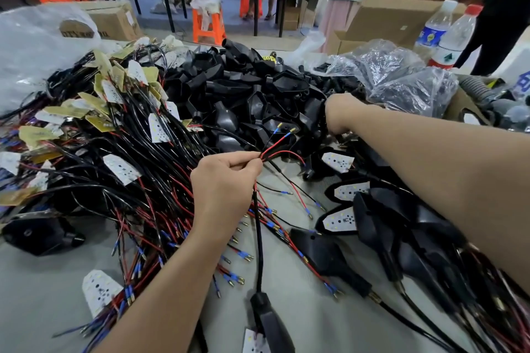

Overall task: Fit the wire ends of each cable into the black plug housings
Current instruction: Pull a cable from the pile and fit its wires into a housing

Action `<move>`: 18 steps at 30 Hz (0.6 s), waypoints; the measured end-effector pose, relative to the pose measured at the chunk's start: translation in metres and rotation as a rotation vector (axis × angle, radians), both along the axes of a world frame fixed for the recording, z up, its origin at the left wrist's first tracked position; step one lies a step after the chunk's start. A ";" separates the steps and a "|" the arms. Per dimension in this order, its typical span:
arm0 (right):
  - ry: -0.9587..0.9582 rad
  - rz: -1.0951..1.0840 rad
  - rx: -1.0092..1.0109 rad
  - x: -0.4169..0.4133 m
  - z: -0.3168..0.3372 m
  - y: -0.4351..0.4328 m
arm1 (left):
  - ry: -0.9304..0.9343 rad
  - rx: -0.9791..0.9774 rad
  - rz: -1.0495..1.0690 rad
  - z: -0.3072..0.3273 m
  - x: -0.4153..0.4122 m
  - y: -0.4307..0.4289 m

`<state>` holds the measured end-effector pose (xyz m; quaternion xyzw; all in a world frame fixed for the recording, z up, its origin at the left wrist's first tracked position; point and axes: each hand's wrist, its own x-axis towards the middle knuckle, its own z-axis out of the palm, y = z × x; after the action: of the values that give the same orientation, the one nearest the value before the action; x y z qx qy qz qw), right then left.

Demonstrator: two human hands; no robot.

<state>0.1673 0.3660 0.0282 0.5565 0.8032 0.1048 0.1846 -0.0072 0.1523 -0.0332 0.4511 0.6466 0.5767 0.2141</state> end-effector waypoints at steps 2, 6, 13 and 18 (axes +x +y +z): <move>-0.006 0.015 0.008 -0.001 0.010 -0.005 | 0.002 0.009 -0.023 0.000 -0.001 -0.001; 0.131 0.019 0.092 -0.006 0.043 -0.020 | 0.046 -0.008 -0.055 -0.002 0.000 -0.003; 1.384 -0.029 -0.240 -0.024 0.050 -0.108 | 0.099 0.066 -0.019 0.001 0.004 -0.005; 2.065 -0.169 -0.224 -0.033 0.001 -0.152 | 0.166 0.088 0.032 -0.005 -0.001 -0.003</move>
<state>0.1339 0.2140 0.0288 0.4097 0.5338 -0.5106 -0.5352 -0.0083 0.1493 -0.0387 0.4960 0.6431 0.5687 0.1307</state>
